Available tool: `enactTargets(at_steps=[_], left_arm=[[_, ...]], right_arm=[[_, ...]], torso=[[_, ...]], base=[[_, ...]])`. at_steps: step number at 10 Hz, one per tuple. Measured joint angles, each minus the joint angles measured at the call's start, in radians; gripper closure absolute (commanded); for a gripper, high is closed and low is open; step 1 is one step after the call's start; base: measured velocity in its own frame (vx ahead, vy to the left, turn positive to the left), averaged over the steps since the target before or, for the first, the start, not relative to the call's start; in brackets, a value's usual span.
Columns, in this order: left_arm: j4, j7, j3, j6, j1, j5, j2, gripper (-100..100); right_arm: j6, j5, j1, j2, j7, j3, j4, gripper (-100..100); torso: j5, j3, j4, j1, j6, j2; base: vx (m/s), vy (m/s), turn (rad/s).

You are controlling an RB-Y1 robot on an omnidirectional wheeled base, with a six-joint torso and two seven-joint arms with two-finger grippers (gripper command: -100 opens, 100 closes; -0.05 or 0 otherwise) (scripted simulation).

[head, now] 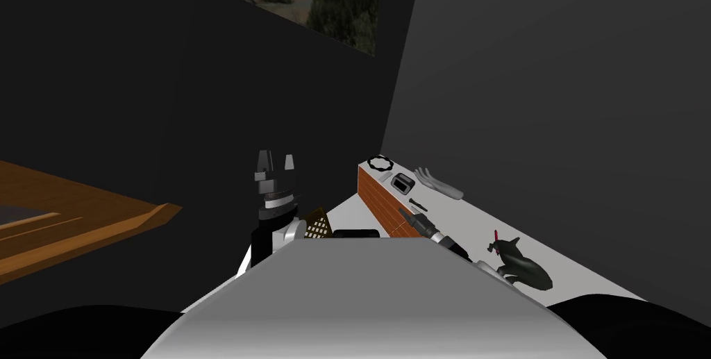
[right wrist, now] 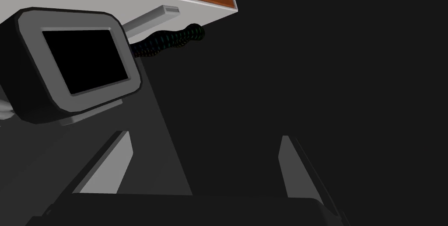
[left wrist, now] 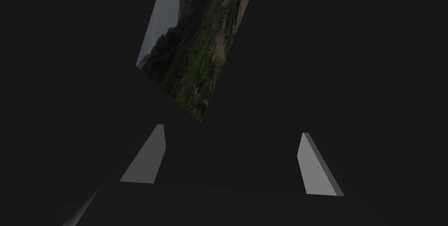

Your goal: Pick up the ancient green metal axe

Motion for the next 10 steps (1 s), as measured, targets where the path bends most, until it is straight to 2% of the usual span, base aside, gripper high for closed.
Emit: enactTargets(at_steps=[2,5,7,8,10], left_arm=[[0.0,0.0,0.0,0.0,0.0,0.0,0.0,0],[0.0,0.0,0.0,0.0,0.0,0.0,0.0,0],[0.0,0.0,0.0,0.0,0.0,0.0,0.0,0],[0.0,0.0,0.0,0.0,0.0,0.0,0.0,0],[0.0,0.0,0.0,0.0,0.0,0.0,0.0,0]], right_arm=[[0.0,0.0,0.0,0.0,0.0,0.0,0.0,-100],[0.051,-0.005,0.048,-0.033,0.046,-0.047,0.024,-100],[0.083,0.0,0.072,-0.044,0.092,-0.07,0.068,-100],[0.095,-0.001,0.093,-0.056,0.106,-0.086,0.072,-100],[0.124,0.001,0.107,-0.07,0.117,-0.095,0.069,-100]], torso=[[0.0,0.001,0.0,0.001,0.0,0.001],[0.0,-0.001,-0.001,-0.003,0.0,-0.002],[-0.001,-0.001,-0.001,-0.003,0.0,-0.002],[0.0,-0.001,-0.001,-0.002,0.0,-0.002],[0.0,-0.001,0.0,-0.001,0.0,-0.001]], base=[[0.003,-0.003,0.026],[0.042,-0.04,0.139],[0.039,-0.037,0.129],[0.016,-0.016,0.053],[0.016,-0.015,0.052]])
